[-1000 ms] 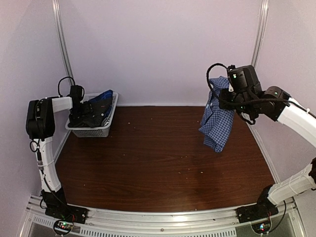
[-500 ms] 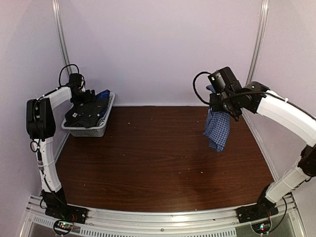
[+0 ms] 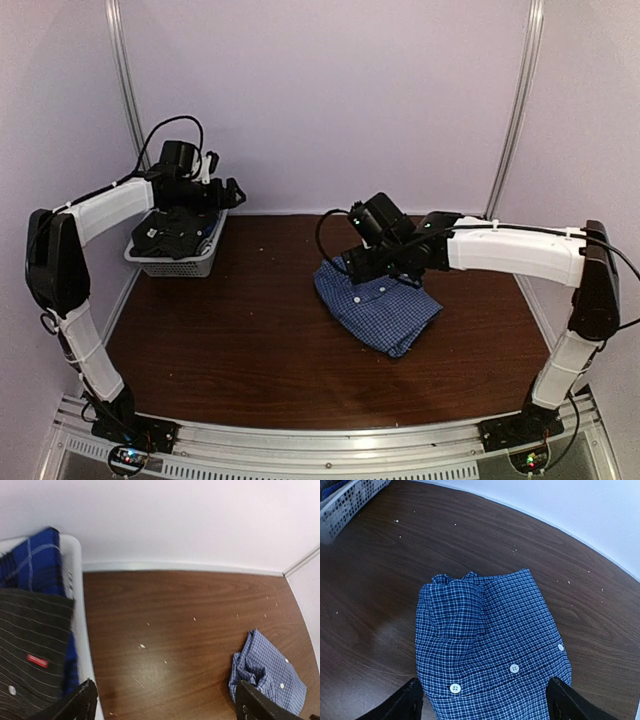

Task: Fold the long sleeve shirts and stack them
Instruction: Place the crumpled shirt at the center of the board, then pick up the crumpled shirt from the center of the board.

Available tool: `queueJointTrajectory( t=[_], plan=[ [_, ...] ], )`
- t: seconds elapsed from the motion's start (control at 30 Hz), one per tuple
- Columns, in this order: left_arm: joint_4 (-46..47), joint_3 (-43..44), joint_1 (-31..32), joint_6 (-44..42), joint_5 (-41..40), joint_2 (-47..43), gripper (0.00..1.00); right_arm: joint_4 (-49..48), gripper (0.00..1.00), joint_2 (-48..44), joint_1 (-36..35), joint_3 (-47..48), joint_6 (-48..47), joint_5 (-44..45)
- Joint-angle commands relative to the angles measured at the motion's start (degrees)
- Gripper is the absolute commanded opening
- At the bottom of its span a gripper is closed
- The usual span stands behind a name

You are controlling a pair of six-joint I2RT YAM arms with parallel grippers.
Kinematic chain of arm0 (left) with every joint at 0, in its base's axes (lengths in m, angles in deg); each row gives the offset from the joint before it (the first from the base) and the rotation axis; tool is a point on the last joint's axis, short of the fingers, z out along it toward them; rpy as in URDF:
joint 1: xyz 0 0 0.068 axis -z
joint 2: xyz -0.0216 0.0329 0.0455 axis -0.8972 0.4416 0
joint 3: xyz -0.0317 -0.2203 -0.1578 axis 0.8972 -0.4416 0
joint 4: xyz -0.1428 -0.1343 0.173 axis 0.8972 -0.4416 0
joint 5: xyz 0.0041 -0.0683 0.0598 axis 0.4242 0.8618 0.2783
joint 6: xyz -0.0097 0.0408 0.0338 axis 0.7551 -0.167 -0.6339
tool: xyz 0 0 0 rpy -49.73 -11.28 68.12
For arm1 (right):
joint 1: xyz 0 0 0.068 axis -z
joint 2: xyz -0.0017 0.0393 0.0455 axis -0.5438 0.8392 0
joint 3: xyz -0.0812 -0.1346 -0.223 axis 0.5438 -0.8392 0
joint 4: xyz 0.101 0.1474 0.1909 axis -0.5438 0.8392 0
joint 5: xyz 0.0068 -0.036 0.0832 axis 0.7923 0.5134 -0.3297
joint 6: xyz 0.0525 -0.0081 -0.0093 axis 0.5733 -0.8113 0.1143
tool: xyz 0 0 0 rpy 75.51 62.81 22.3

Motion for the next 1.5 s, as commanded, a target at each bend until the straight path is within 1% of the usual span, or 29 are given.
queueJointTrajectory(
  t=[0.0, 0.13, 0.27, 0.37, 0.47, 0.53, 0.7, 0.9, 0.97, 1.07, 1.13, 1.17, 1.3, 1.4, 1.47],
  plan=[
    [2.13, -5.80, 6.17, 1.77, 4.25, -0.76, 0.98, -6.20, 0.86, -9.55, 4.72, -7.83, 2.97, -4.44],
    [3.81, -9.51, 13.21, 2.57, 3.38, -0.61, 0.97, -9.66, 0.85, -17.15, 9.62, -19.69, 7.13, -8.76],
    [5.20, -10.40, 19.41, 4.25, 1.85, 1.16, 0.97, -13.57, 0.83, -24.14, 14.62, -30.81, 10.95, -14.23],
    [5.97, -10.76, 23.59, 5.84, 0.25, 2.65, 0.96, -16.33, 0.82, -27.55, 17.94, -37.13, 12.77, -18.01],
    [7.55, -12.08, 26.08, 8.19, -1.19, 3.54, 0.96, -21.21, 0.82, -30.34, 21.30, -42.78, 13.54, -22.24],
    [9.66, -13.81, 27.34, 10.28, -0.86, 3.59, 0.96, -26.29, 0.82, -31.43, 23.76, -47.08, 14.17, -25.08],
    [12.75, -16.57, 30.43, 13.83, -1.89, 3.94, 0.95, -36.32, 0.80, -28.96, 29.34, -52.88, 16.29, -31.84],
    [14.98, -18.29, 32.64, 17.45, -3.04, 5.30, 0.95, -42.74, 0.75, -21.05, 30.18, -52.80, 18.03, -35.76],
    [15.67, -18.16, 33.26, 18.49, -3.69, 6.06, 0.95, -44.06, 0.72, -19.15, 30.23, -52.45, 18.53, -36.10],
    [15.86, -17.52, 33.82, 19.77, -4.29, 7.76, 0.95, -44.77, 0.64, -16.62, 30.25, -51.26, 18.74, -36.63],
    [15.91, -16.92, 34.10, 20.52, -4.84, 9.25, 0.94, -44.02, 0.55, -15.77, 30.32, -50.03, 18.15, -35.90],
    [16.07, -16.56, 34.18, 20.81, -5.04, 10.08, 0.94, -43.19, 0.50, -15.58, 30.32, -49.20, 17.79, -35.08],
    [16.90, -13.38, 35.01, 22.63, -4.18, 14.30, 0.94, -39.77, 0.23, -15.12, 30.91, -44.60, 14.87, -33.14],
    [16.92, -8.22, 35.81, 23.65, -3.74, 18.97, 0.94, -35.66, 0.08, -14.46, 31.33, -39.13, 11.32, -31.28],
    [16.94, -3.44, 35.92, 24.69, -3.09, 22.20, 0.94, -33.02, 0.02, -14.23, 31.46, -34.83, 8.70, -29.72]
  ],
)
